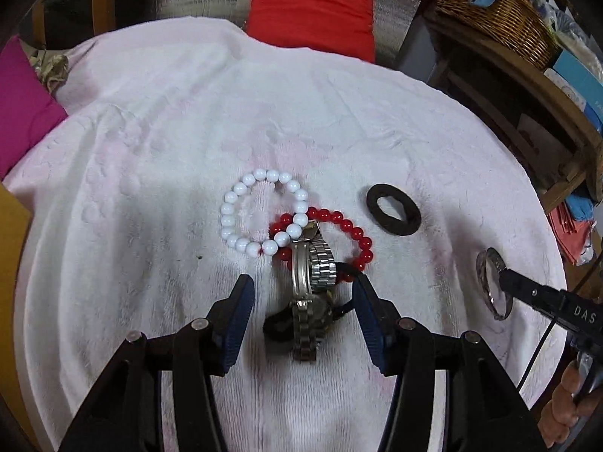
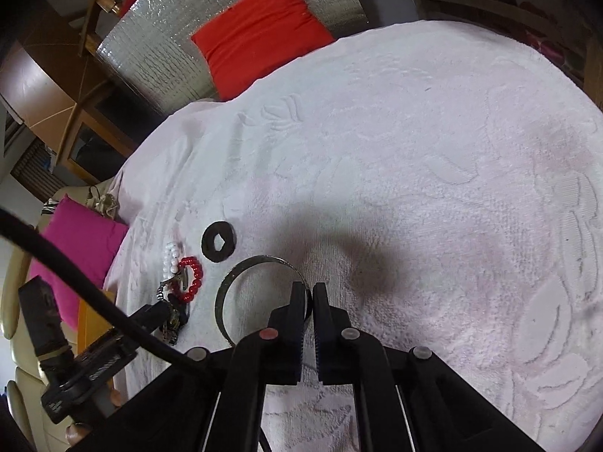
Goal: Organize jewelry
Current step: 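Grasp the silver watch with the left tool while the right tool grasps the silver bangle, then lift the watch and bangle and carry both toward the orange box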
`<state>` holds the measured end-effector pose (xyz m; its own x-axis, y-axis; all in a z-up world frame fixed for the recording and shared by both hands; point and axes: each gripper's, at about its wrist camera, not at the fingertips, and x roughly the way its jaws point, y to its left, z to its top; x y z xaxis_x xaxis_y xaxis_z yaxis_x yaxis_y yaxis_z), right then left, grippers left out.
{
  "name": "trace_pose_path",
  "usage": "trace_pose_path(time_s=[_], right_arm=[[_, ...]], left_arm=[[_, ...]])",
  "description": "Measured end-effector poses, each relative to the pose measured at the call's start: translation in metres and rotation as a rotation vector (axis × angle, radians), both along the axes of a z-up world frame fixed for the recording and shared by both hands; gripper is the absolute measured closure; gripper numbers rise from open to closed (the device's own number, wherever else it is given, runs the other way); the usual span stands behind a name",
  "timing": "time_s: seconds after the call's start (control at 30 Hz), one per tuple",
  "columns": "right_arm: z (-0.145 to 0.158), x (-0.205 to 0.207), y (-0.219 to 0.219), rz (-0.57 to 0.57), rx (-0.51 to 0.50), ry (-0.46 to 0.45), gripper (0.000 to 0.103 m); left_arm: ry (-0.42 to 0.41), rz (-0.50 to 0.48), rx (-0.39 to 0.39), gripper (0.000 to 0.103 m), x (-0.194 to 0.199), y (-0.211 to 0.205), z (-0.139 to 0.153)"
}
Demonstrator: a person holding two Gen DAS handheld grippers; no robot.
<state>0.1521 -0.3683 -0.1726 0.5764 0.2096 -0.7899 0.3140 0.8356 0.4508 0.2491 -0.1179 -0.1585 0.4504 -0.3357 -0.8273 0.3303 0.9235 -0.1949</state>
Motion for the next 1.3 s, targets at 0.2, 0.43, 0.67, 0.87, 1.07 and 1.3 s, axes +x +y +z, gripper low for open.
trace_pose_path(time_s=[0.2, 0.43, 0.67, 0.87, 1.07, 1.3], right_arm=[[-0.007, 0.008, 0.010, 0.029, -0.001, 0.014, 0.098], [-0.001, 0.007, 0.018, 0.036, -0.012, -0.024, 0.098], [0.011, 0.003, 0.026, 0.036, -0.014, -0.078, 0.098], [0.018, 0.004, 0.040, 0.054, -0.012, -0.117, 0.098], [0.028, 0.006, 0.059, 0.089, 0.001, -0.169, 0.098], [0.029, 0.012, 0.088, 0.140, -0.018, -0.167, 0.098]], left_arm=[[0.003, -0.010, -0.032, 0.082, 0.011, 0.010, -0.003], [-0.037, -0.050, -0.073, 0.083, -0.005, 0.028, 0.011], [-0.096, -0.043, -0.147, 0.083, -0.024, 0.065, 0.038], [-0.107, 0.009, -0.178, 0.083, -0.023, 0.092, 0.047], [-0.123, 0.050, -0.167, 0.083, -0.021, 0.106, 0.049], [-0.185, 0.077, -0.165, 0.083, -0.026, 0.121, 0.063]])
